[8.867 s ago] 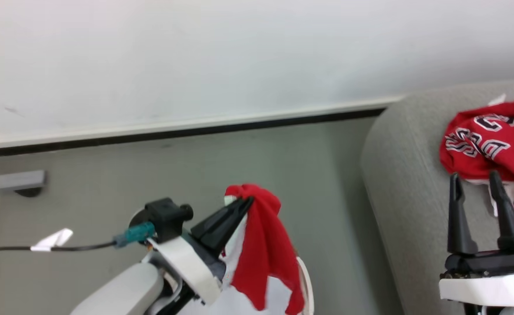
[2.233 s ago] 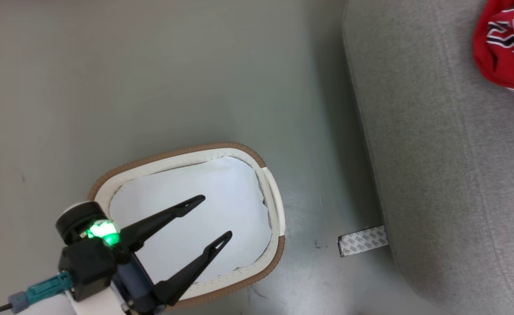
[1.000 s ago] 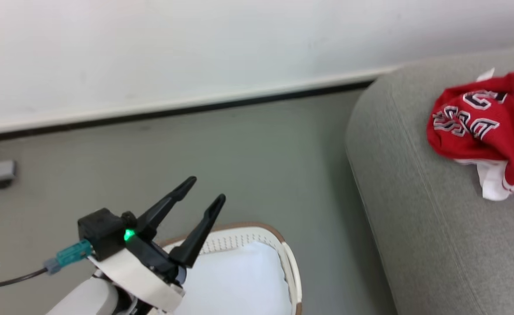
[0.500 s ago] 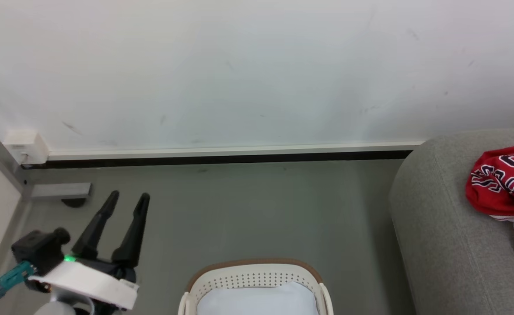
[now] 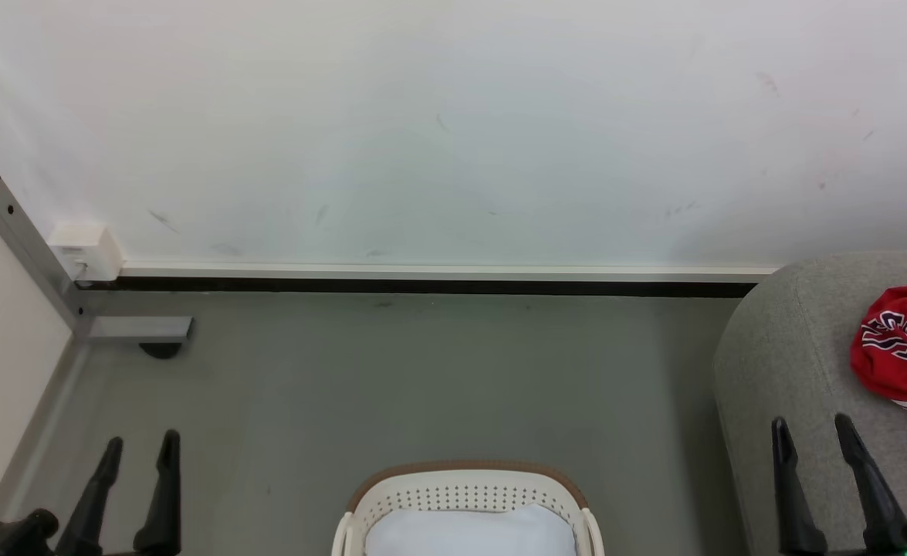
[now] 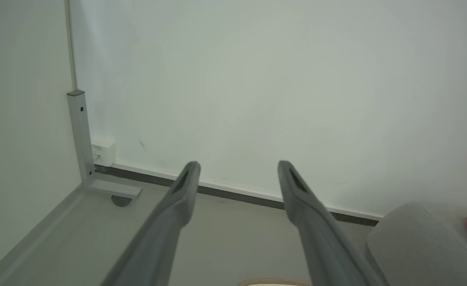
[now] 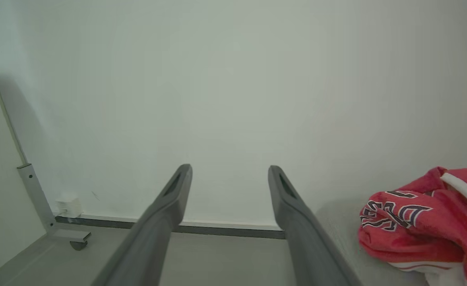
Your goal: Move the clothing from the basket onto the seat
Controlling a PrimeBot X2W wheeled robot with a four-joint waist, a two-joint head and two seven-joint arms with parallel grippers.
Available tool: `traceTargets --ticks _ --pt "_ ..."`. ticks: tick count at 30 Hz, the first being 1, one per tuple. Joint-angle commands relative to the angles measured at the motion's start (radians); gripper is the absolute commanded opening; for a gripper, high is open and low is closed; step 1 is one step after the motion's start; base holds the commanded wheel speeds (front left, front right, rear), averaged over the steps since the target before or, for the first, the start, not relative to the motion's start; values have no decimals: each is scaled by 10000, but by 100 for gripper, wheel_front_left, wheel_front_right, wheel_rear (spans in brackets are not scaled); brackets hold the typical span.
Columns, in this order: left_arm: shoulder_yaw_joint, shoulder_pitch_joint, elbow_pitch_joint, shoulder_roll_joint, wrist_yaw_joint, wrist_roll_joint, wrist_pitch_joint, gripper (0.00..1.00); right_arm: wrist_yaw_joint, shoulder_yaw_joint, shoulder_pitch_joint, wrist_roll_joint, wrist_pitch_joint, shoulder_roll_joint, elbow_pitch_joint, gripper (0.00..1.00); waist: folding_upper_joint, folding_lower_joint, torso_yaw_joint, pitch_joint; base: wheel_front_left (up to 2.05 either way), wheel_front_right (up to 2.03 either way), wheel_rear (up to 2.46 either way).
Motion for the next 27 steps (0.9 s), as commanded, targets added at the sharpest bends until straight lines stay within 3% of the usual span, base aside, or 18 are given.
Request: traceTargets --ticks 1,5,9,27 --pt "237 248 90 -248 -81 307 -5 100 -27 64 247 272 -236 43 274 100 0 2 -18 26 0 0 0" --pt "568 360 182 -610 -216 791 -5 100 -27 326 444 380 -441 73 1010 100 0 2 -60 92 0 0 0" --pt "775 381 204 -777 -263 1097 -5 100 -27 497 227 550 -449 83 974 100 0 2 -157 136 0 0 0" --pt "439 296 206 -797 -265 1132 -5 100 -27 874 -142 439 -448 88 1250 100 0 2 -249 68 0 0 0"
